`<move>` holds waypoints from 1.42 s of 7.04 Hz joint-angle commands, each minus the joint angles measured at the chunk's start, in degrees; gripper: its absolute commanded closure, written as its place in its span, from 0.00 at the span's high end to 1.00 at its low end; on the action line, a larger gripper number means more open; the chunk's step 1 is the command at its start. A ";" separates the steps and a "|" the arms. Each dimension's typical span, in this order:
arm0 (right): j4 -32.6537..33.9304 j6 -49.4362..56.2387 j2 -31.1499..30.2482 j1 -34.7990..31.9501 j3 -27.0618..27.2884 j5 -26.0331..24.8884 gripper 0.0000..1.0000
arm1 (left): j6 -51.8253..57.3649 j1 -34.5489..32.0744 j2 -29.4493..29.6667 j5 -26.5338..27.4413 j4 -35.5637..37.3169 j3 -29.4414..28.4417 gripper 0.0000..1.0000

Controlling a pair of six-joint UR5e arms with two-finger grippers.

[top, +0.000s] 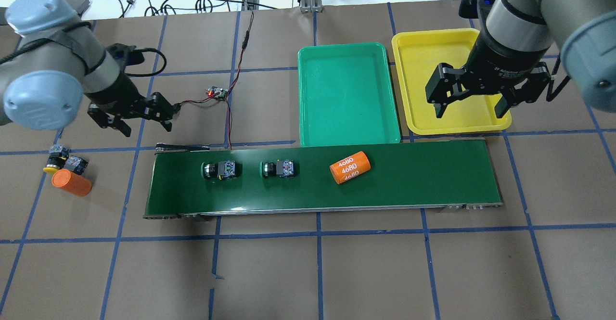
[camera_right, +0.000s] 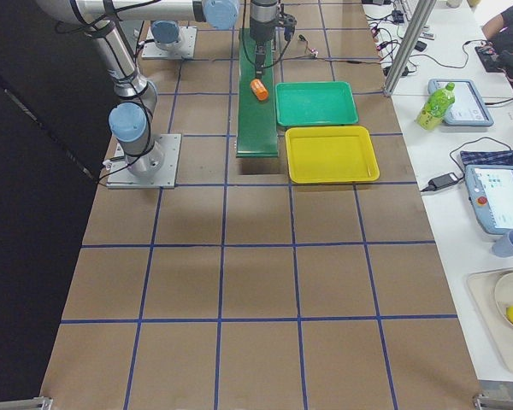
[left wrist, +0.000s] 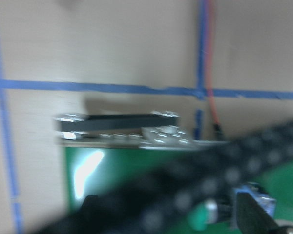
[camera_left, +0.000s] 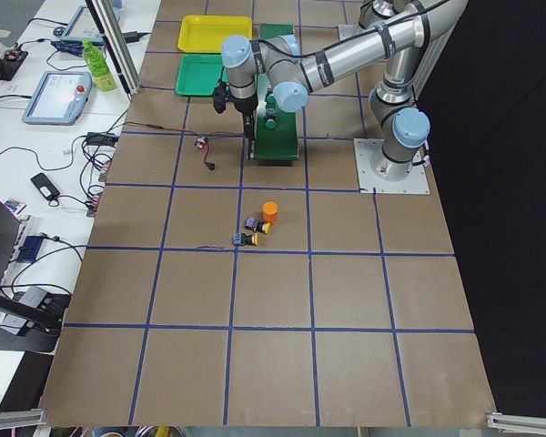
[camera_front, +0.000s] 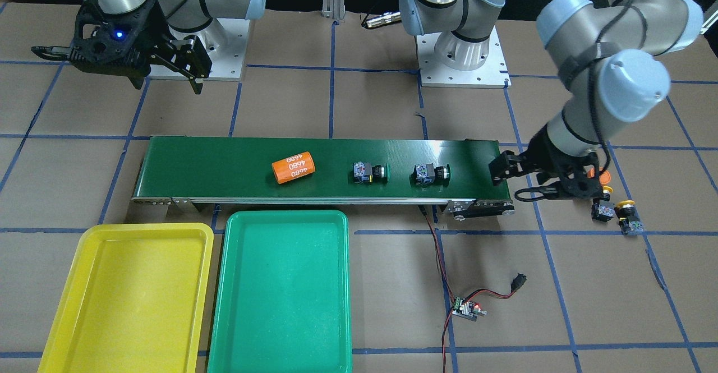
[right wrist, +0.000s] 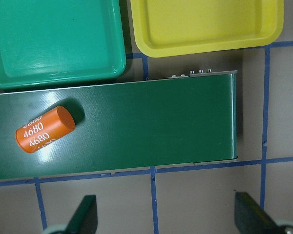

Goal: Sort buttons by color to trays
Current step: 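Grasp the second orange cell with the left gripper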

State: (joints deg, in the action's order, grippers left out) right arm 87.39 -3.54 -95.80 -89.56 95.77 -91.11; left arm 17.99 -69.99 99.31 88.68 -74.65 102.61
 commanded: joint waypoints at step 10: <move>-0.20 0.03 -0.09 0.00 -0.06 -0.04 1.00 | 30.26 22.89 8.00 2.29 13.03 8.13 0.47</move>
State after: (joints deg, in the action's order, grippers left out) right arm 87.45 -3.40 -95.89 -89.56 95.71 -91.14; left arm 48.12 -46.99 107.22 90.79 -61.82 110.57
